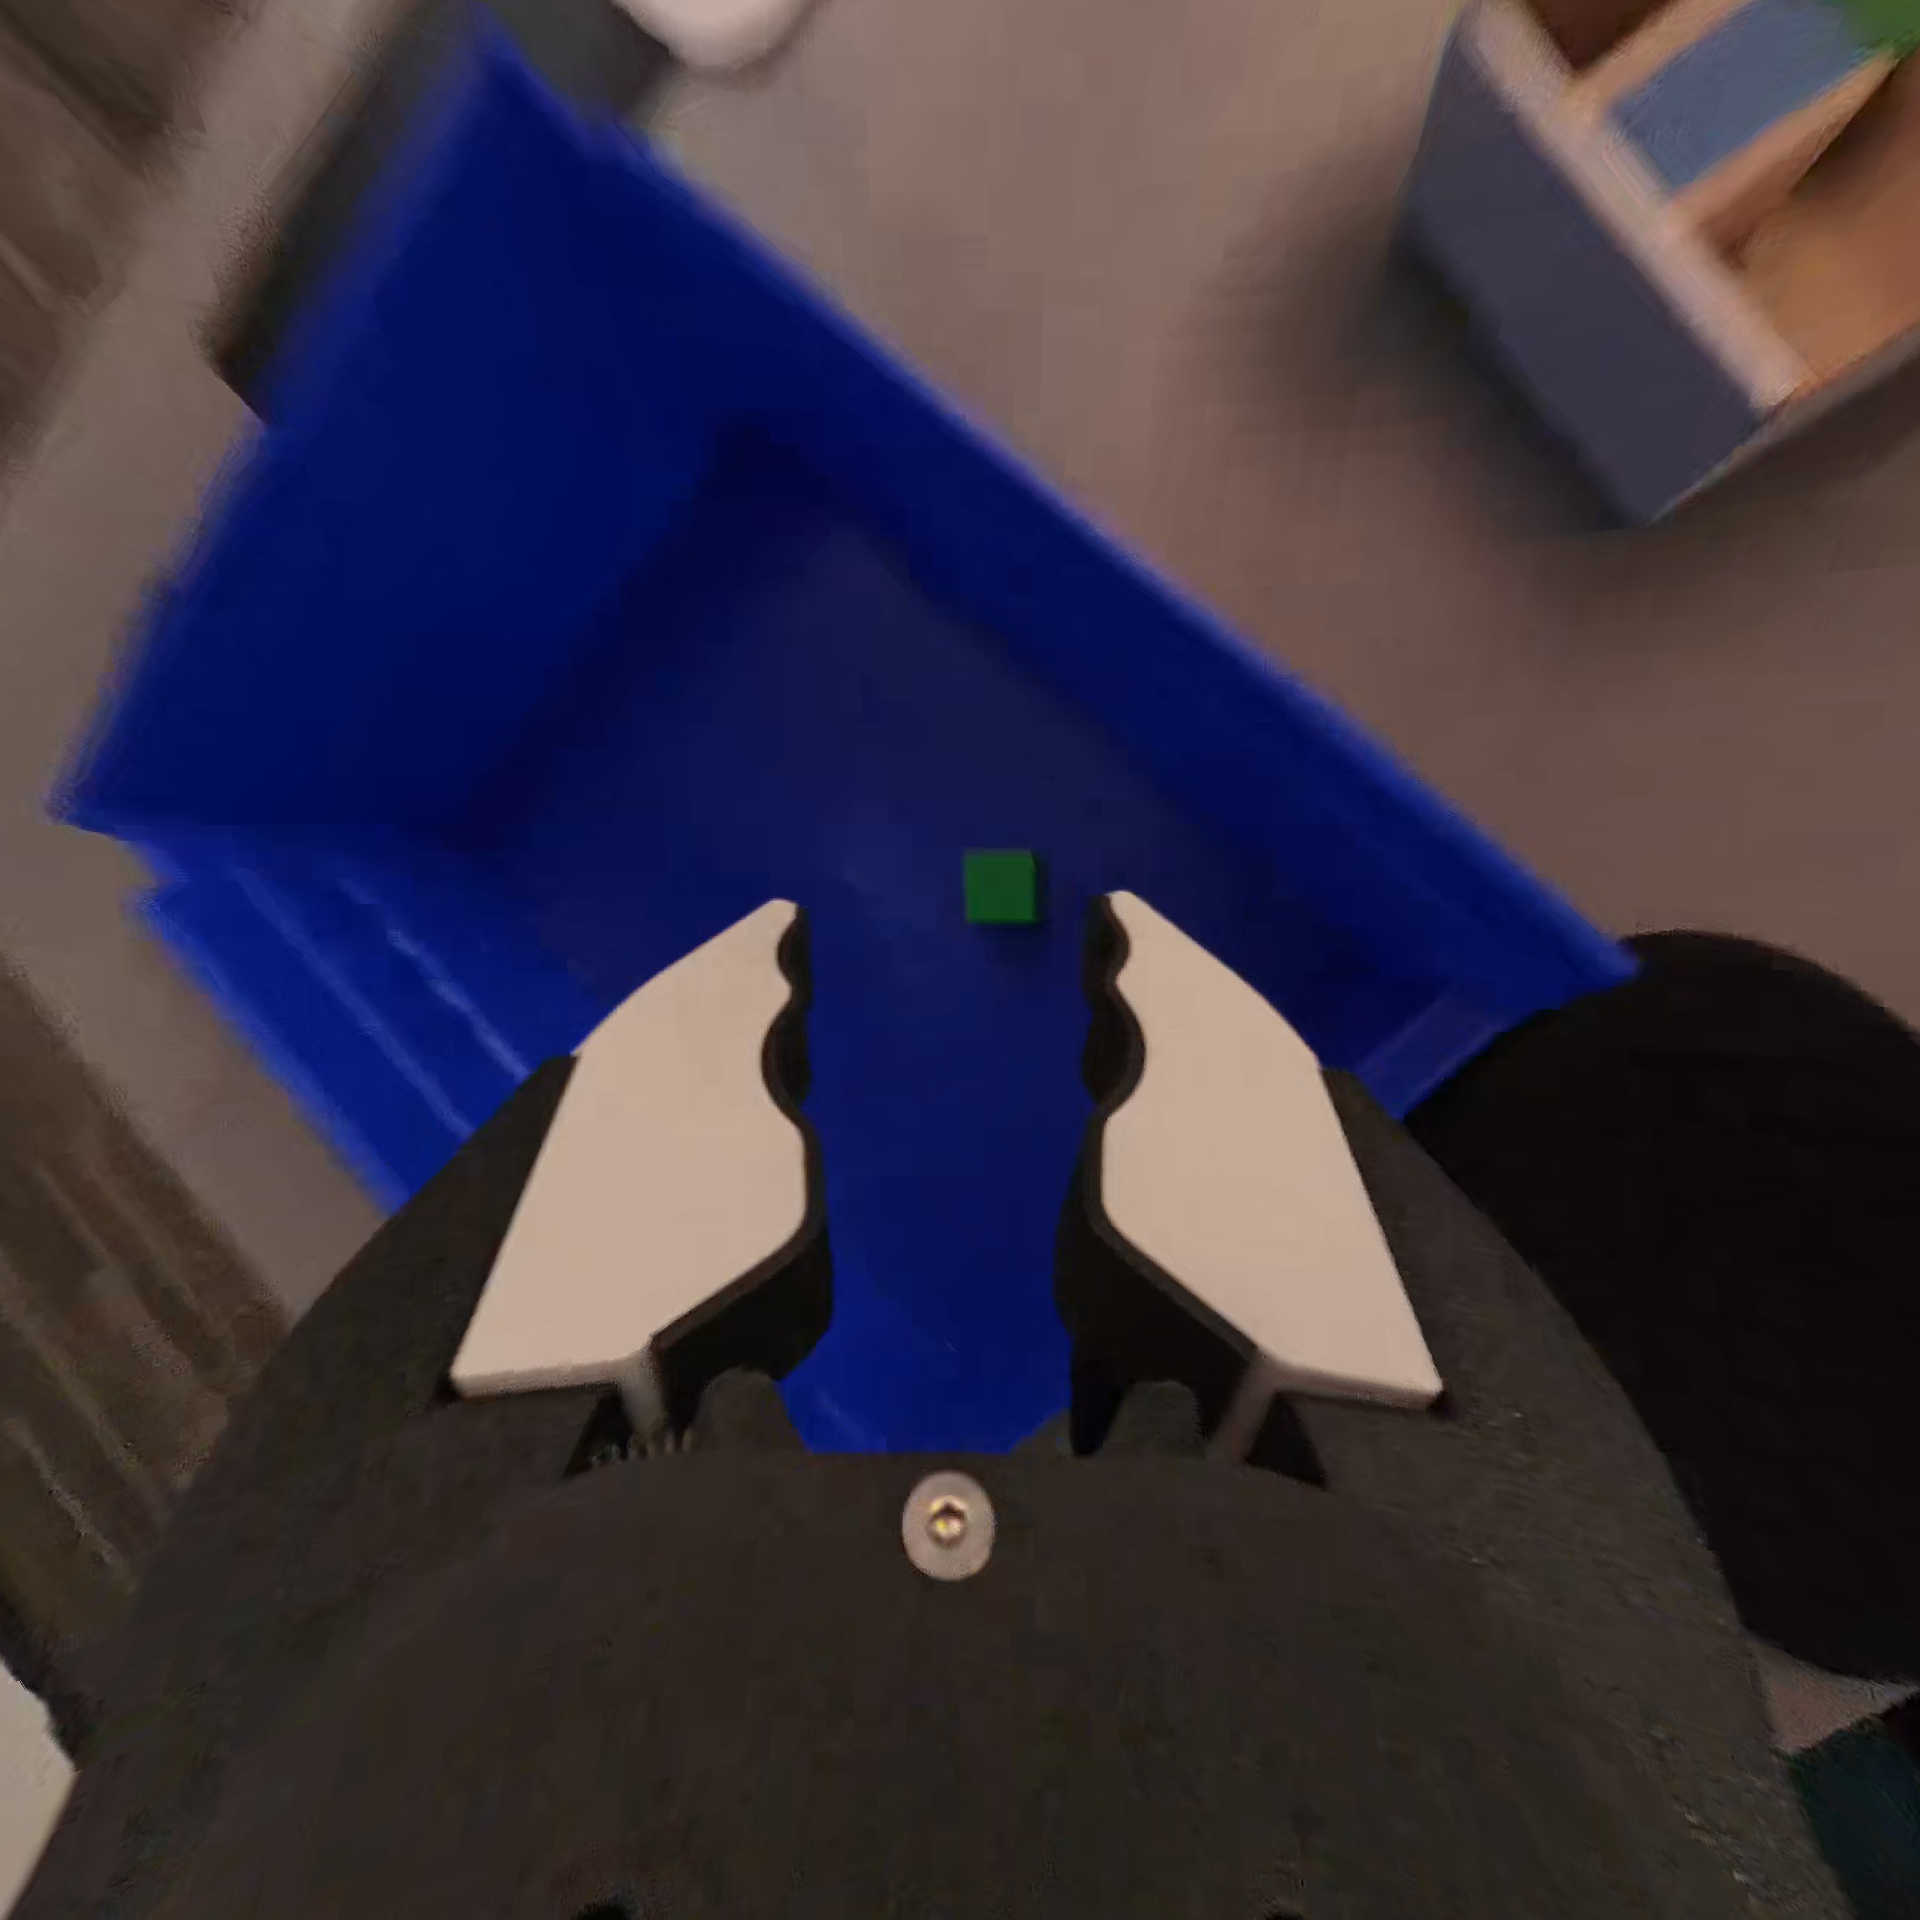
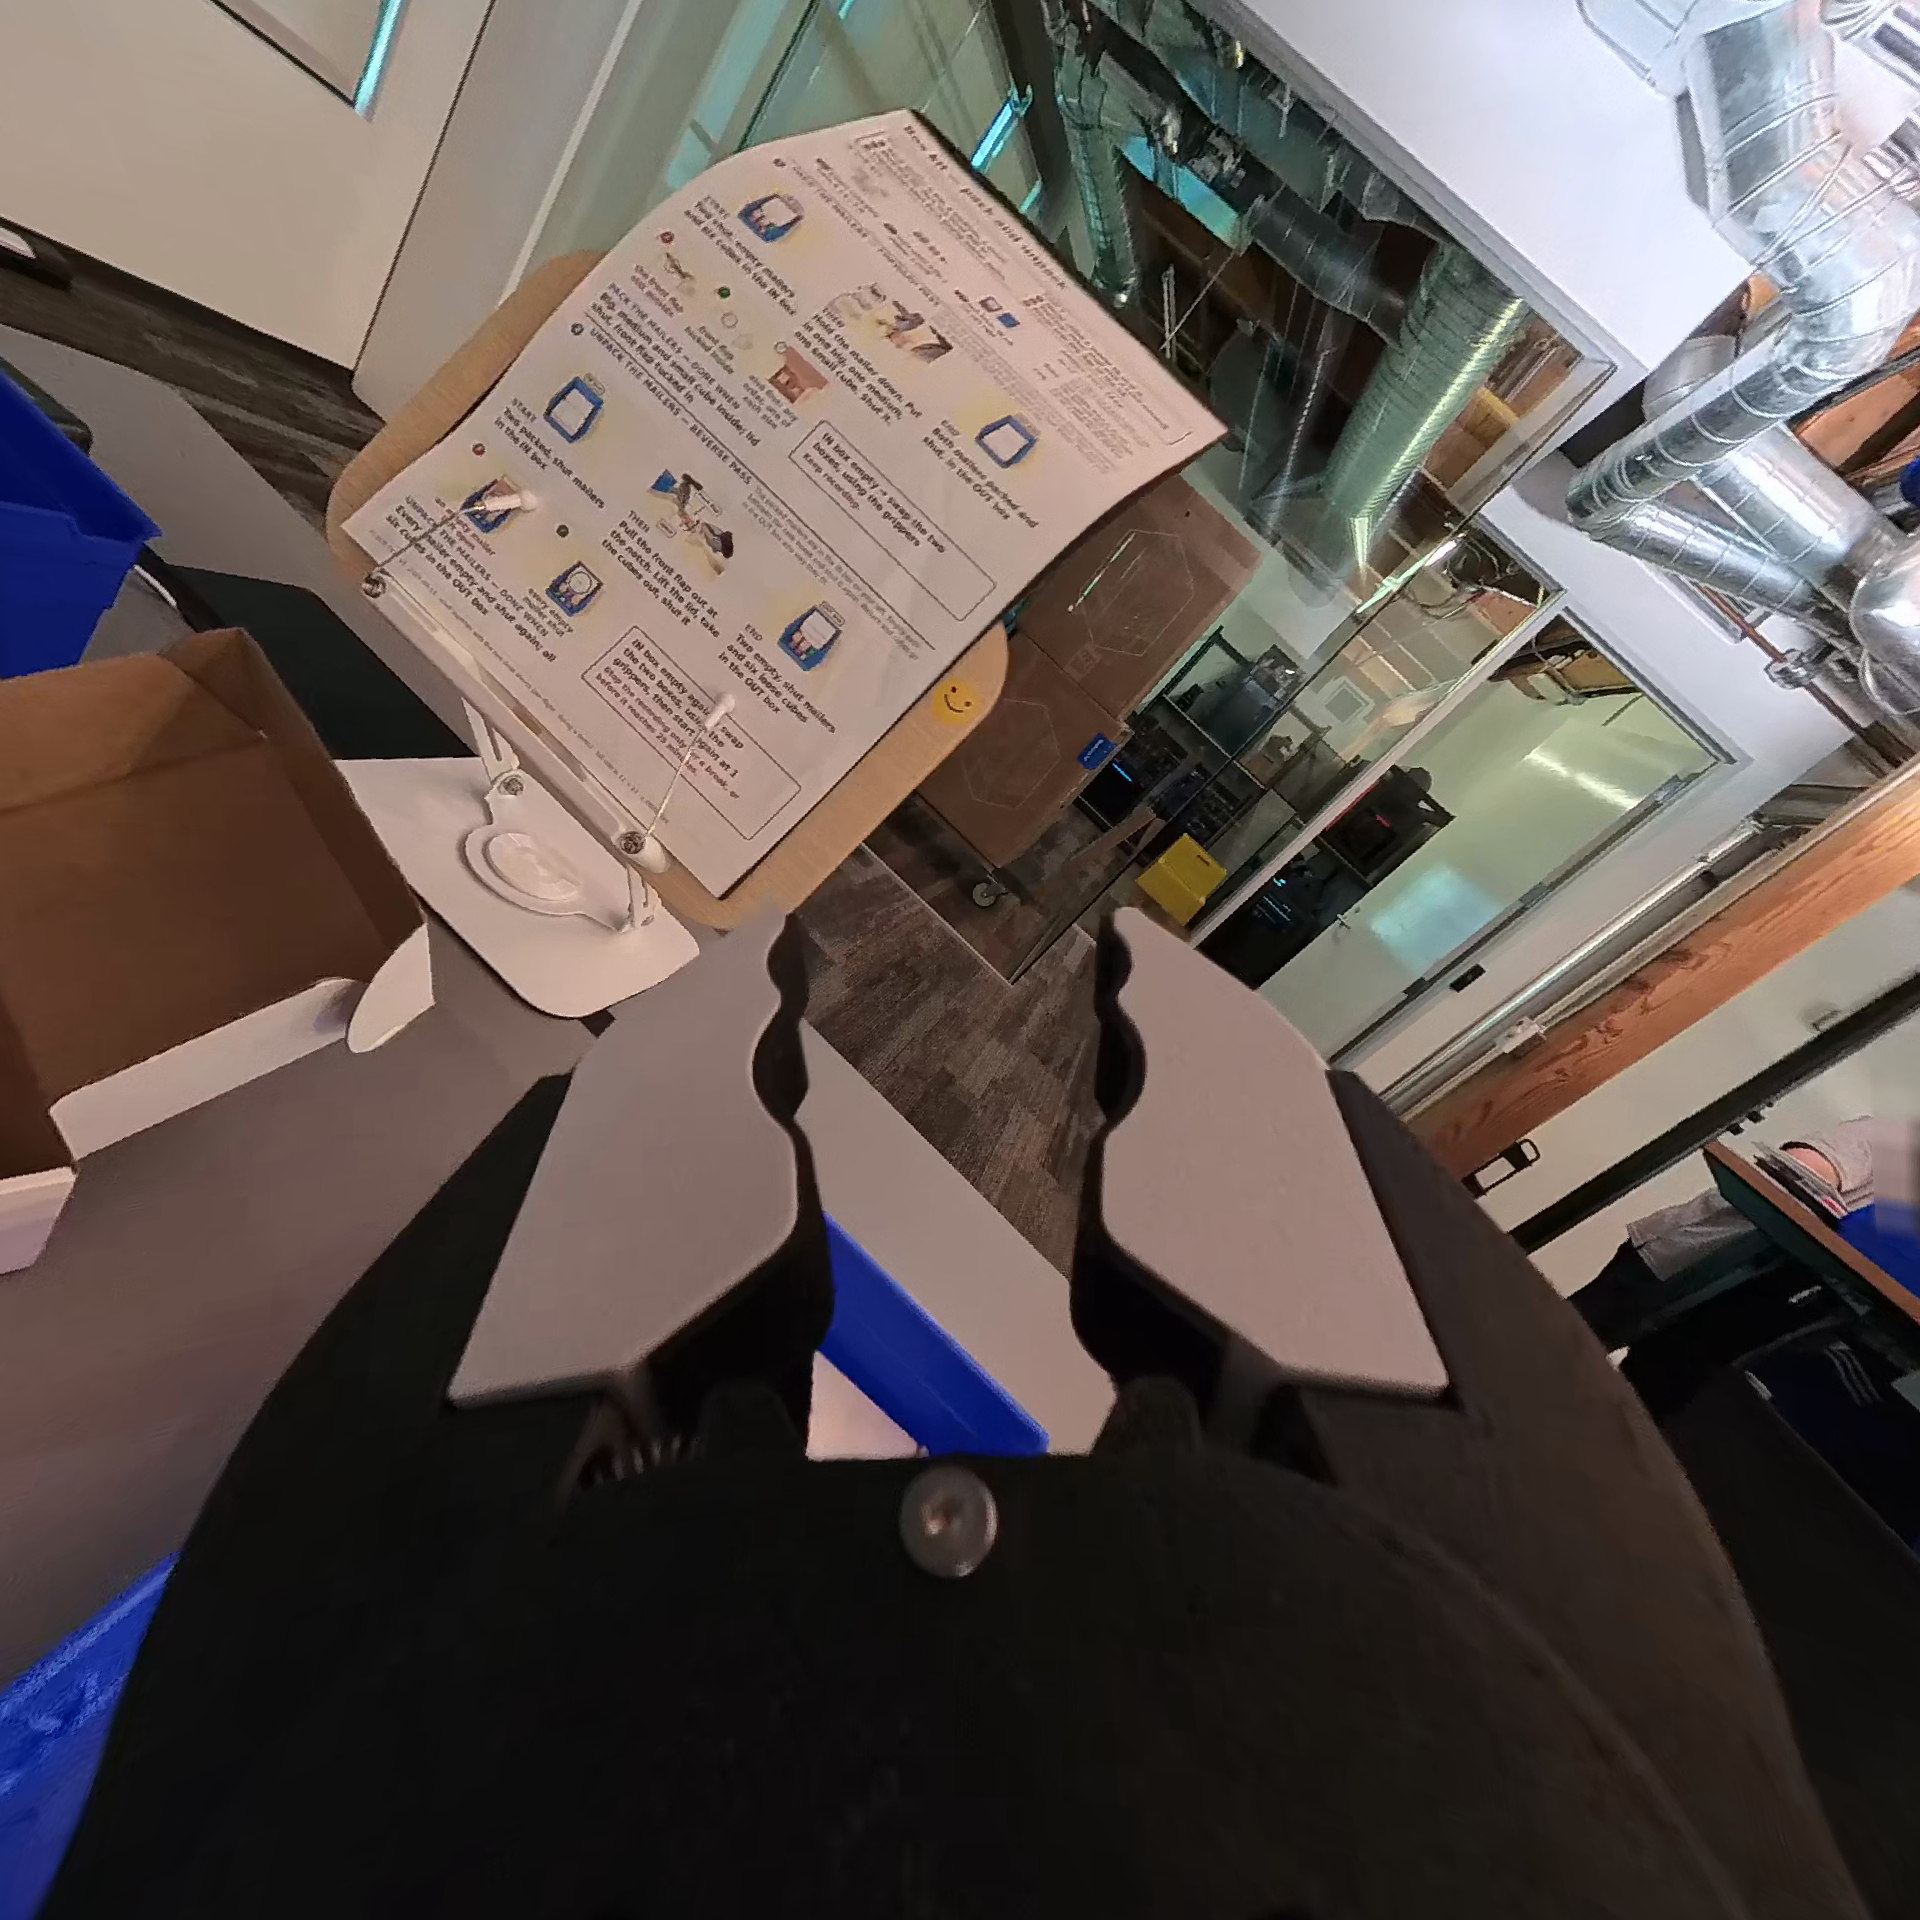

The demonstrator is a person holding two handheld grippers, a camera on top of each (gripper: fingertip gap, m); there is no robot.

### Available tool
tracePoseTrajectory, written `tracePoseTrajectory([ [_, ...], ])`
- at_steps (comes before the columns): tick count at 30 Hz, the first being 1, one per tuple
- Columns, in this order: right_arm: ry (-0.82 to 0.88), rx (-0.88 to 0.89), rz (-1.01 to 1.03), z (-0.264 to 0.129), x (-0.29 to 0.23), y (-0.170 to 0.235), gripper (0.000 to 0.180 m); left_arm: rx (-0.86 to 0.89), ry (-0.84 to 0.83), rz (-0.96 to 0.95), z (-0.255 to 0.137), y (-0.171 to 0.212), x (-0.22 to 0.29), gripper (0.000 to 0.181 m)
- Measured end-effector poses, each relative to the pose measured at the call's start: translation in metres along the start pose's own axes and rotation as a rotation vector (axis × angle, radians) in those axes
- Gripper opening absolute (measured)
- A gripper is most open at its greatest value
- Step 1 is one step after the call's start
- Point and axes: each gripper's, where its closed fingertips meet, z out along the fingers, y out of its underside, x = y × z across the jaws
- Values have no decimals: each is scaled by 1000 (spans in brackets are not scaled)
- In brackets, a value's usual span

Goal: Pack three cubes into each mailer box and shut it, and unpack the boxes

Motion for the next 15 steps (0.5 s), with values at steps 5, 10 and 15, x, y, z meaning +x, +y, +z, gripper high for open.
tracePoseTrajectory([
  [5,-49,-44,-17,15,-16,9,54,-75,111,-116,56,32,7,54],
  [10,-74,-81,-33,26,-24,18,54,-118,155,-123,79,39,9,49],
  [15,-93,-87,-29,31,-28,22,54,-146,170,-70,84,42,9,23],
])
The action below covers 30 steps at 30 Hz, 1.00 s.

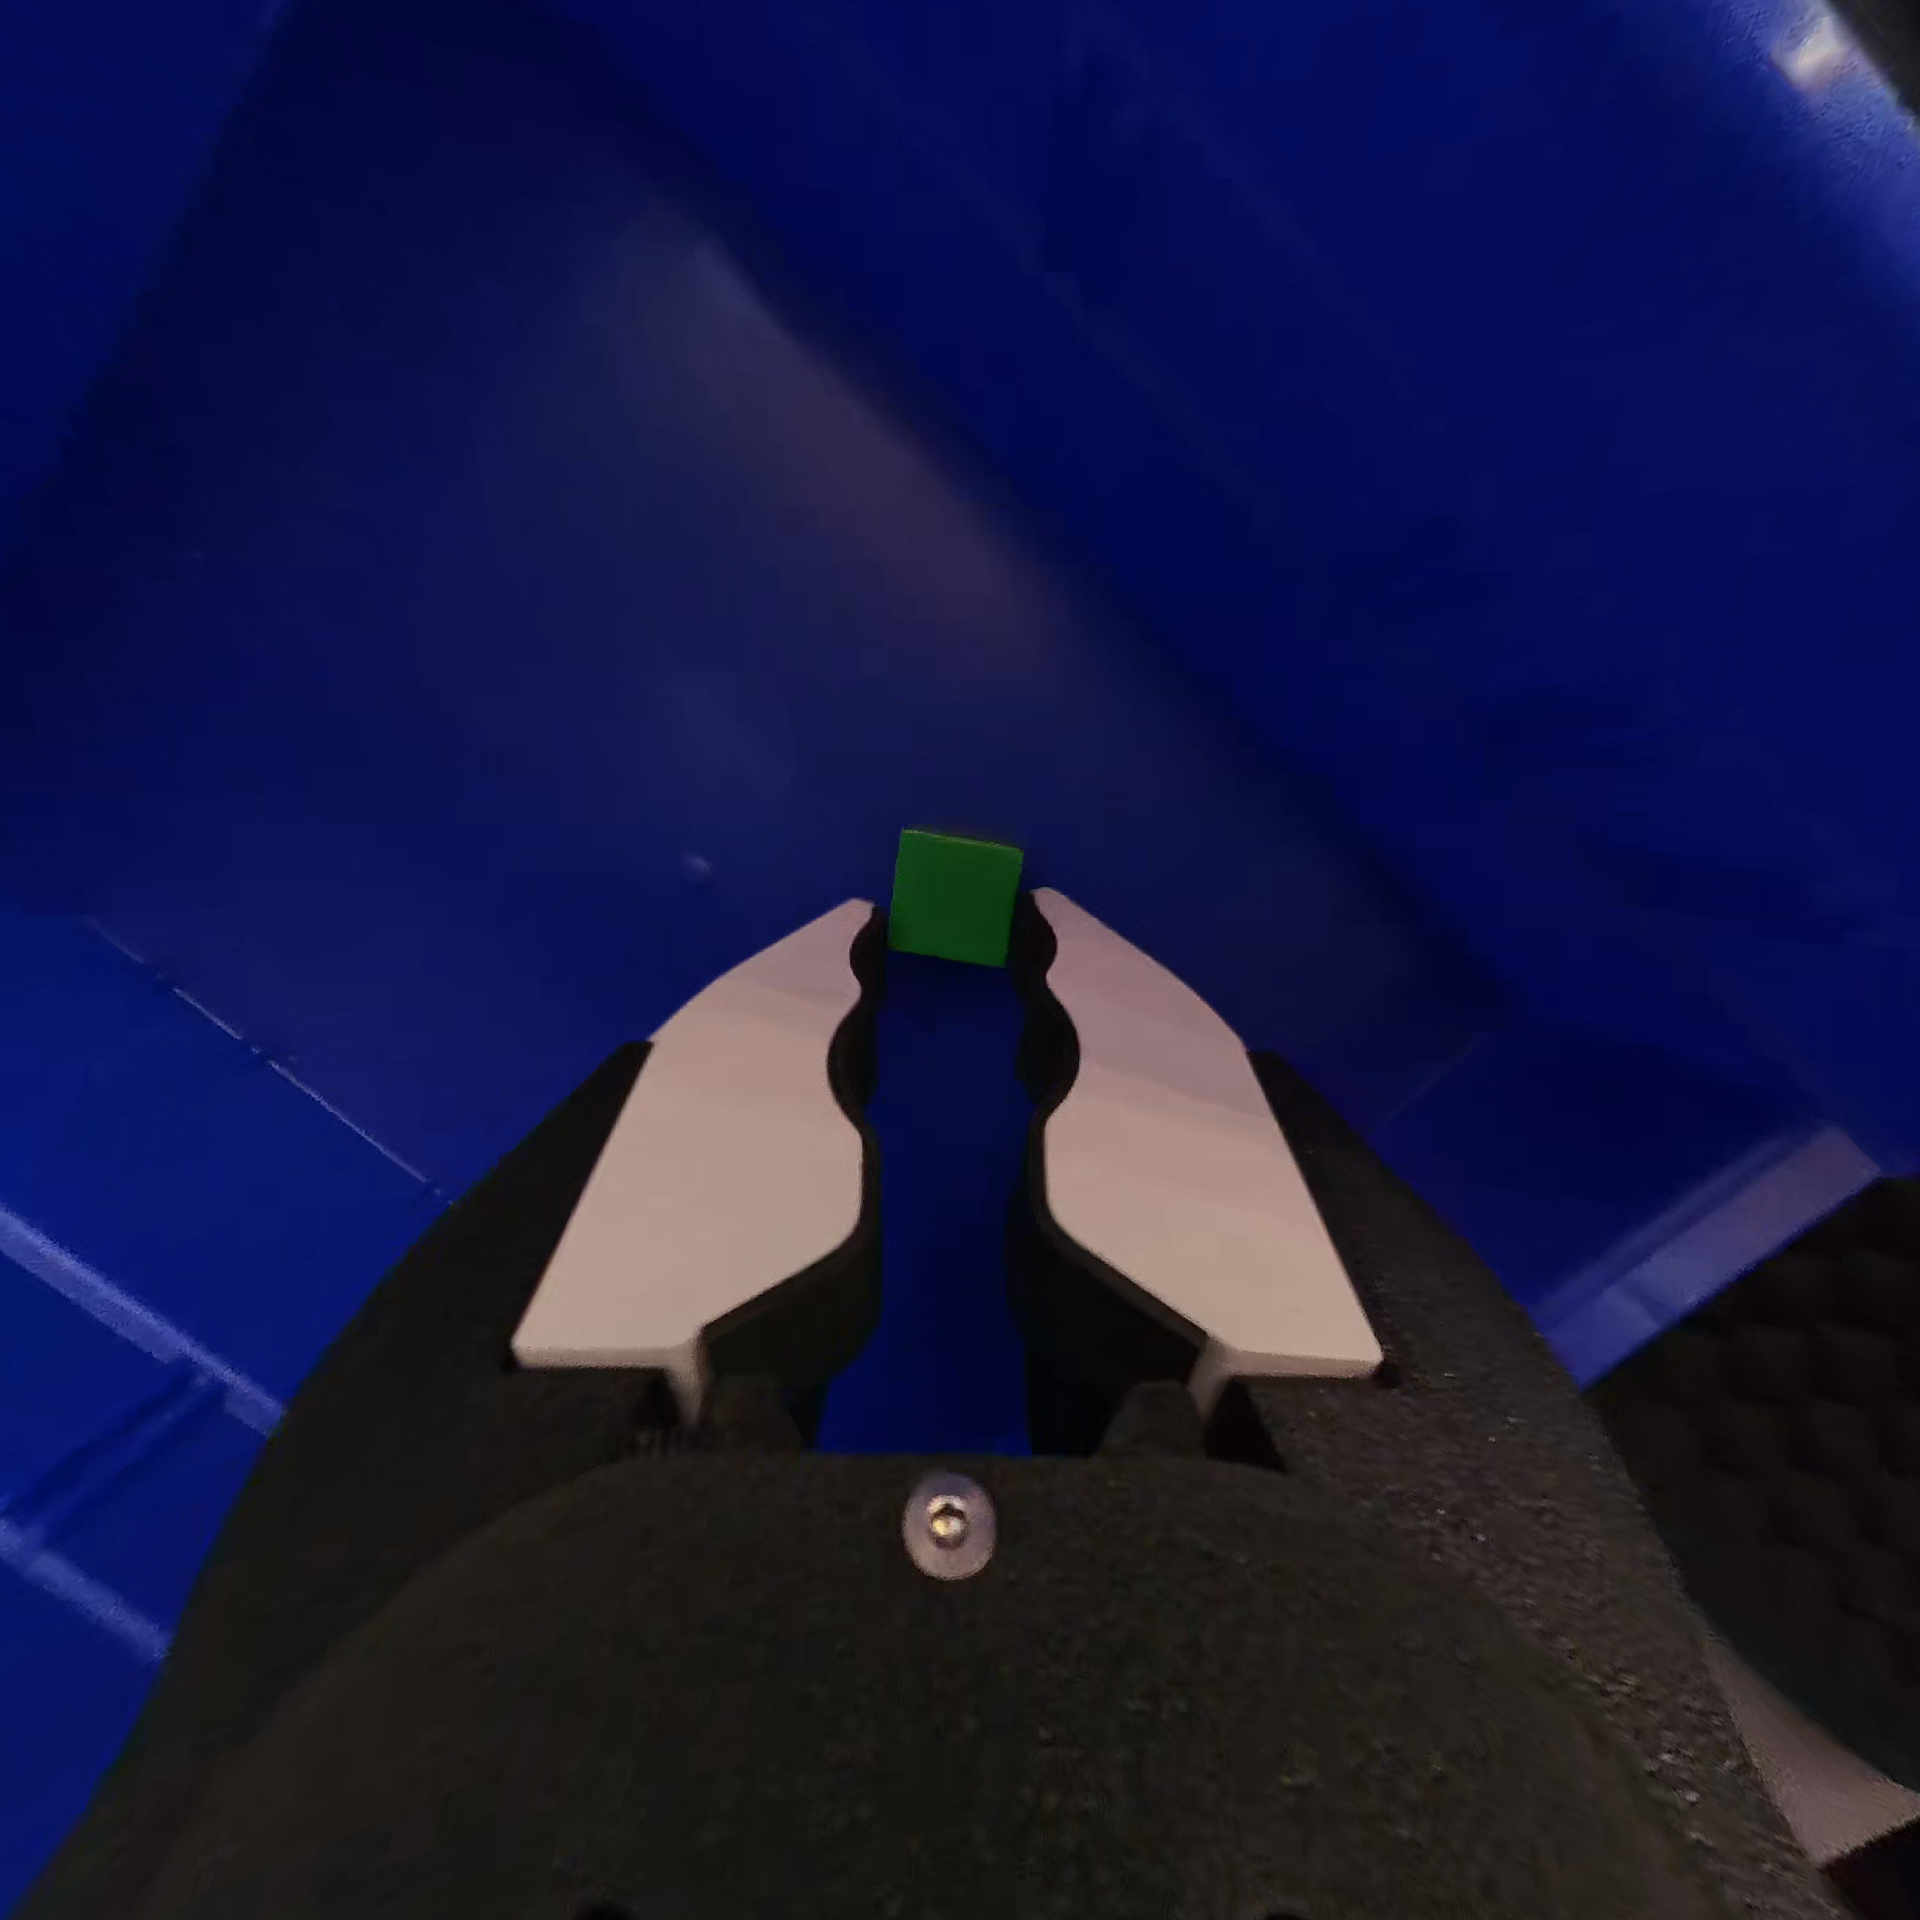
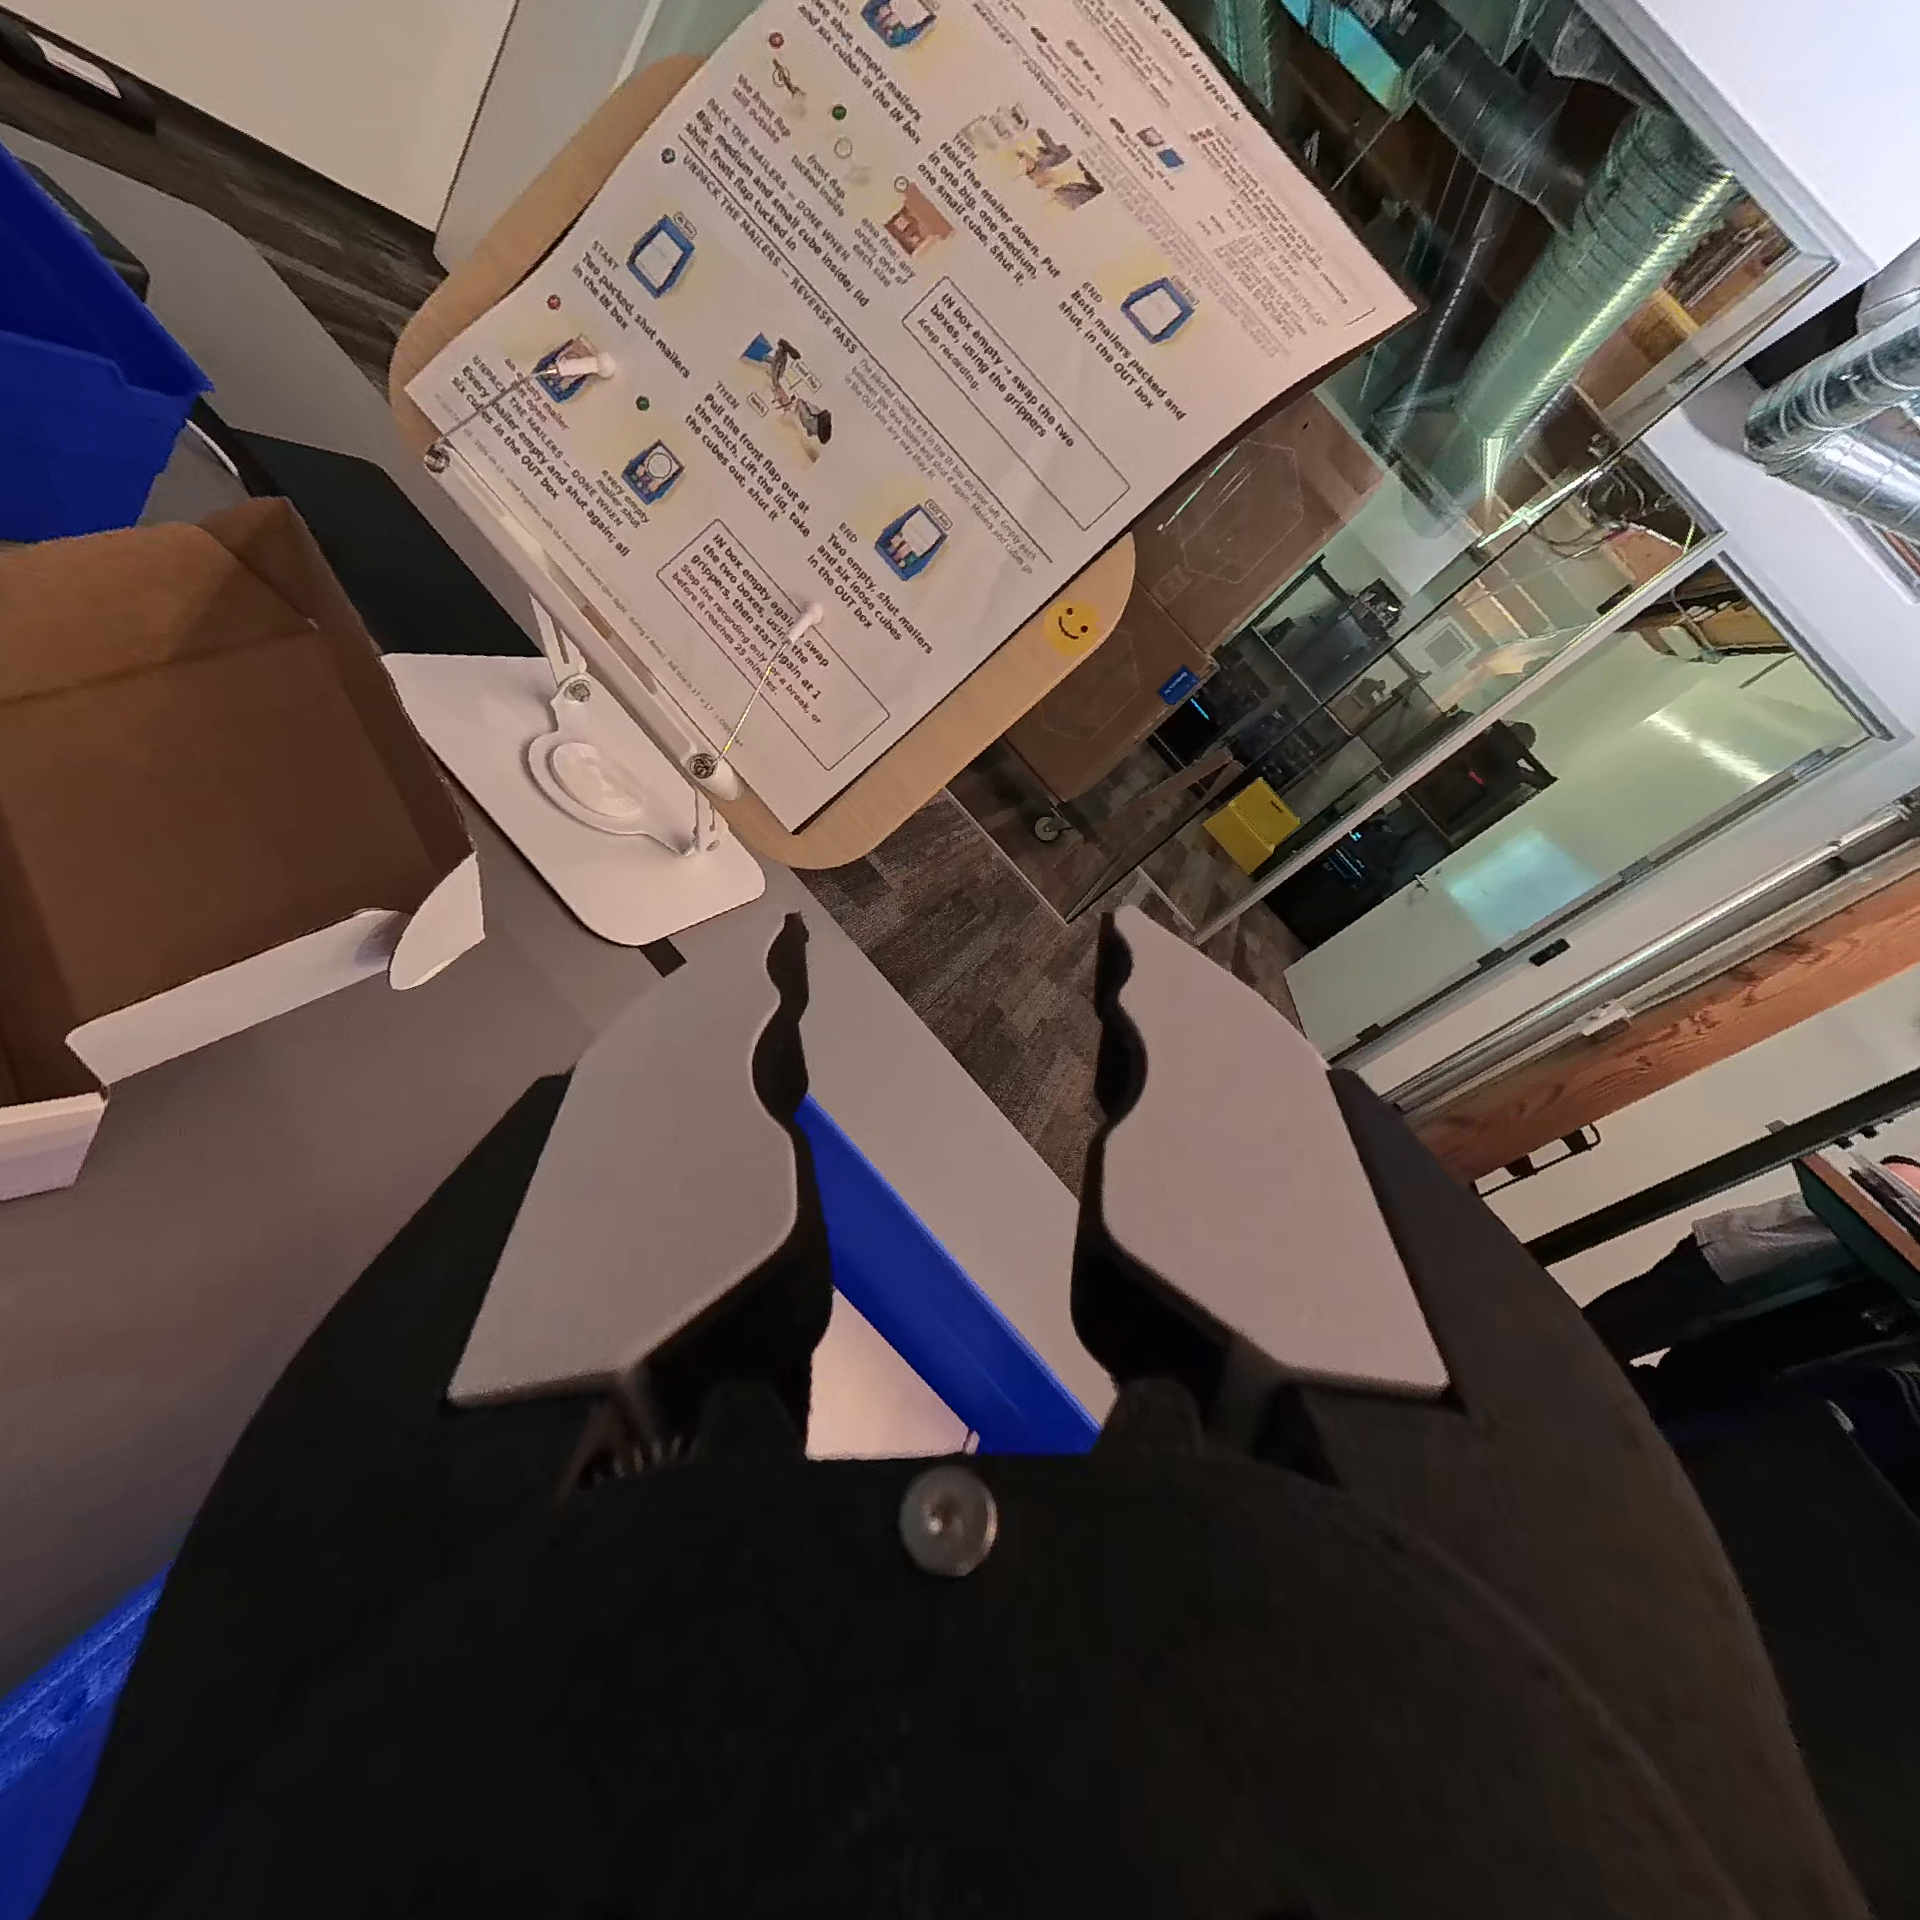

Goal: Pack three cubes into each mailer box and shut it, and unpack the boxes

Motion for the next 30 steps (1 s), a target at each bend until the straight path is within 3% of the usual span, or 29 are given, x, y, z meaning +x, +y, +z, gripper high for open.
tracePoseTrajectory([
  [5,10,15,13,-4,5,0,54,35,-118,61,-31,-14,-18,23],
  [9,37,54,22,-13,12,-7,54,316,-242,74,-124,-79,-29,22],
  [11,44,69,21,-18,13,-12,54,467,-180,121,-165,-118,-2,22],
  [13,41,72,12,-21,12,-15,53,512,-48,181,-176,-147,43,22],
  [15,32,66,-3,-22,9,-16,53,475,65,270,-159,-163,96,22],
  [19,12,62,-19,-21,4,-17,53,294,121,509,-72,-174,177,22],
  [24,-8,38,-41,-19,-1,-12,53,183,151,680,1,-193,218,22],
  [30,-9,43,-29,-23,5,-7,53,58,197,705,42,-200,222,22],
])
